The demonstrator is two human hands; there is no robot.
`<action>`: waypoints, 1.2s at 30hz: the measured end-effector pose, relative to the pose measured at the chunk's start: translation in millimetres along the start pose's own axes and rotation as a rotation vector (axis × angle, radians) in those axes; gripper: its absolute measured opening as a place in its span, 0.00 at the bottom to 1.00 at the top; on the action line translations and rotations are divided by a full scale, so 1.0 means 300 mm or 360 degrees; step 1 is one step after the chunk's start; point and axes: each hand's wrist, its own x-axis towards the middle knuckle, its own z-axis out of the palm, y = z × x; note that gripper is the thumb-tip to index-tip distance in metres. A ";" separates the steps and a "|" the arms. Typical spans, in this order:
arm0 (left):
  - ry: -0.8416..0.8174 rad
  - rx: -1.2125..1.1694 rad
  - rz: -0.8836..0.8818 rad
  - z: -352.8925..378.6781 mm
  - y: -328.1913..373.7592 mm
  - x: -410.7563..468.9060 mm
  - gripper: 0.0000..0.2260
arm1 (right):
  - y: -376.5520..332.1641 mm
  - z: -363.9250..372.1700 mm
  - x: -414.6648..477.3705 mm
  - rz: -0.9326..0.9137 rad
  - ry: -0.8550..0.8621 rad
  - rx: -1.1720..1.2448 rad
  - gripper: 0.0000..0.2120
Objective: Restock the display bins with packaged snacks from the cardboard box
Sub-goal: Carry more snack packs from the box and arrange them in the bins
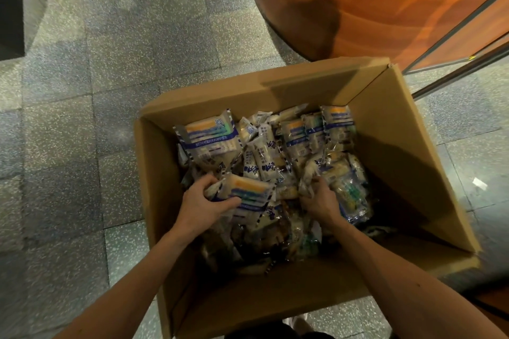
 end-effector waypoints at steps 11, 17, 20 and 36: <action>-0.0244 -0.0231 -0.0038 0.059 0.166 -0.005 0.15 | 0.021 -0.192 -0.160 -0.0020 -0.0276 0.0480 0.27; -0.0415 -0.0161 0.0107 0.102 0.351 -0.073 0.12 | 0.101 -0.340 -0.331 -0.0092 -0.0222 0.0644 0.21; -0.0530 -0.0123 0.0196 0.151 0.470 -0.152 0.13 | 0.181 -0.429 -0.475 -0.0177 -0.0059 0.0785 0.11; -0.1698 -0.0350 0.0284 0.976 0.857 -1.168 0.12 | 1.111 -0.652 -1.514 -0.0391 0.0992 0.2201 0.14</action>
